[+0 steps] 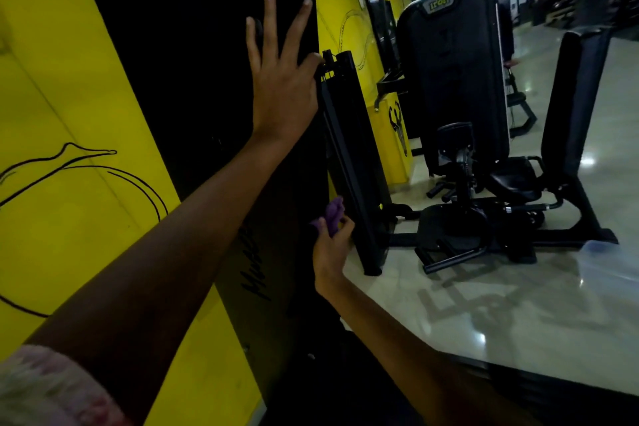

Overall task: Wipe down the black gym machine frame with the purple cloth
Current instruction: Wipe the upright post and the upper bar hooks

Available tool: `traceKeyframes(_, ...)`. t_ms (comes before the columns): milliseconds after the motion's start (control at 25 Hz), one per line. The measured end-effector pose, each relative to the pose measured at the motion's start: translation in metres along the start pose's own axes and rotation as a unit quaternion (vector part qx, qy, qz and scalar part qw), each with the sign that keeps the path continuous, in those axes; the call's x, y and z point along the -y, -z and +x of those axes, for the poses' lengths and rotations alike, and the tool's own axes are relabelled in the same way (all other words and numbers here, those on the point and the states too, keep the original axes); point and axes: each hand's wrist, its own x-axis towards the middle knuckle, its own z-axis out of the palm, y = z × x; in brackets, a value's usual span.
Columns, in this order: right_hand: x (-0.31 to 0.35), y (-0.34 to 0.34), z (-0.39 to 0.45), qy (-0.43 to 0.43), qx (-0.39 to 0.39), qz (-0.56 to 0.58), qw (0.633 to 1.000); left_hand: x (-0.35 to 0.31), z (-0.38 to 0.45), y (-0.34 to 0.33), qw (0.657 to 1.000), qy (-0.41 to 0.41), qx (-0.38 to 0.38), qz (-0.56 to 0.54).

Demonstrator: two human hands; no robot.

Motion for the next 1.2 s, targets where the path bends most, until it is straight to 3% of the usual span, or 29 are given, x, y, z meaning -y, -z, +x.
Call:
traceKeyframes(200,0.048,-0.019,-0.003,0.180,0.003,-0.001,0.984,-0.001,-0.002,-0.004,1.000,-0.008,-0.016,0.021)
traceKeyframes(320,0.031,-0.018,-0.010,0.227,0.000,-0.047,0.973,-0.001,-0.004,-0.003,1.000,0.020,-0.007,0.007)
traceKeyframes(480,0.001,0.000,-0.016,0.173,0.082,-0.252,0.949,-0.005,-0.004,-0.001,1.000,0.013,-0.012,0.015)
traceKeyframes(800,0.029,0.028,0.016,0.141,0.198,-0.335,0.910,-0.005,-0.004,-0.006,0.999,0.021,-0.030,0.016)
traceKeyframes(1040,0.013,0.016,0.015,0.199,0.181,-0.285,0.920,0.000,-0.006,-0.010,0.998,0.008,-0.032,0.048)
traceKeyframes(1200,0.000,0.013,0.014,0.125,0.117,-0.168,0.971,0.000,-0.010,-0.015,0.999,0.006,-0.013,0.035)
